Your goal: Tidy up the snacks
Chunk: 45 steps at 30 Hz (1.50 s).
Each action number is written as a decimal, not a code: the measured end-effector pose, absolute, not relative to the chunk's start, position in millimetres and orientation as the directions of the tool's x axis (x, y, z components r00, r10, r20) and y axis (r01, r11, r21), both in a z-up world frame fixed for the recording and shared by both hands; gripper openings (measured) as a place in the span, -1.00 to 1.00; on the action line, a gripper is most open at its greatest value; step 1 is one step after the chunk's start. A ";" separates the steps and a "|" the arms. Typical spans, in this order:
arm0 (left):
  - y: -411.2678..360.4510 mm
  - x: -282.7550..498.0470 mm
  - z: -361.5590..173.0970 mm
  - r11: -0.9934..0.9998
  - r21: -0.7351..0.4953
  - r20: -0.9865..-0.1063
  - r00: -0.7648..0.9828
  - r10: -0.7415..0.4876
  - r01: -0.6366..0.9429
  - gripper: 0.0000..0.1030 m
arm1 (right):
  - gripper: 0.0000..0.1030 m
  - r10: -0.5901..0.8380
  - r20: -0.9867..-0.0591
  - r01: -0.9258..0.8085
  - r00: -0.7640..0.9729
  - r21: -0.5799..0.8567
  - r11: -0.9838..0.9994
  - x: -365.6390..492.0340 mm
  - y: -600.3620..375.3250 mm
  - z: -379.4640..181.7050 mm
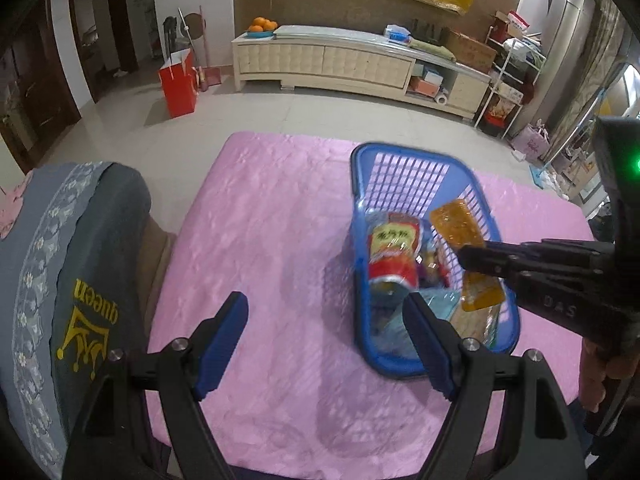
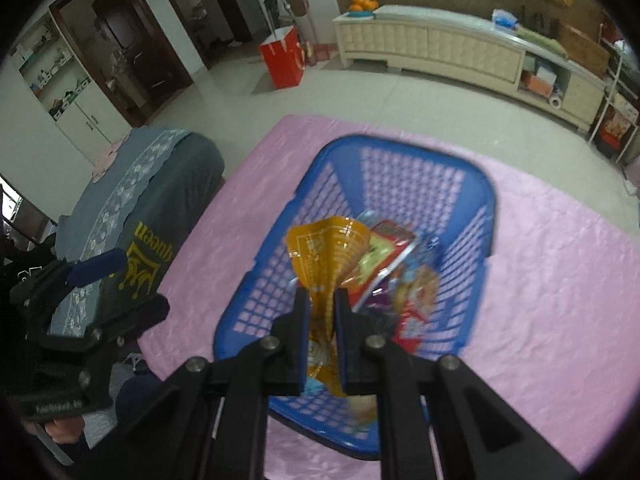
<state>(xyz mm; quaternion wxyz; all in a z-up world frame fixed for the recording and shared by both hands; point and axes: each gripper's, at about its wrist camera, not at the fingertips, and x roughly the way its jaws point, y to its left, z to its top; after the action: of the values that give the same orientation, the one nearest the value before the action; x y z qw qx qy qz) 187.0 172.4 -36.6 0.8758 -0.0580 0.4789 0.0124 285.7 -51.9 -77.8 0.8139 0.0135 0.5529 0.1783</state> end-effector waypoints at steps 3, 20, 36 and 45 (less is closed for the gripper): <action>176.9 181.7 -44.7 0.993 -0.083 -0.846 0.532 -0.028 -0.080 0.51 | -0.71 0.325 -0.902 -0.252 0.283 0.257 0.933 286.4 -42.7 -92.0; 199.2 171.0 -60.4 0.991 -0.108 -0.846 0.530 -0.047 -0.085 0.51 | -0.24 0.285 -0.932 -0.201 0.225 0.241 0.949 289.5 -16.7 -122.0; 173.2 156.5 -44.9 0.994 -0.099 -0.828 0.558 -0.052 -0.055 0.51 | 0.18 0.273 -0.920 -0.229 0.281 0.212 0.950 264.9 -44.0 -93.8; 135.0 120.6 -15.8 0.992 -0.115 -0.742 0.668 -0.050 -0.053 0.51 | 0.18 0.276 -0.872 -0.211 0.404 0.204 0.956 213.3 -93.0 -53.9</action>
<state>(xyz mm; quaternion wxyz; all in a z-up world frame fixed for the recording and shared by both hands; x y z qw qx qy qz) 120.6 135.0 -15.8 0.9111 -0.0633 0.4073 0.0009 213.3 -93.0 -53.9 0.8373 0.0307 0.5262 0.1454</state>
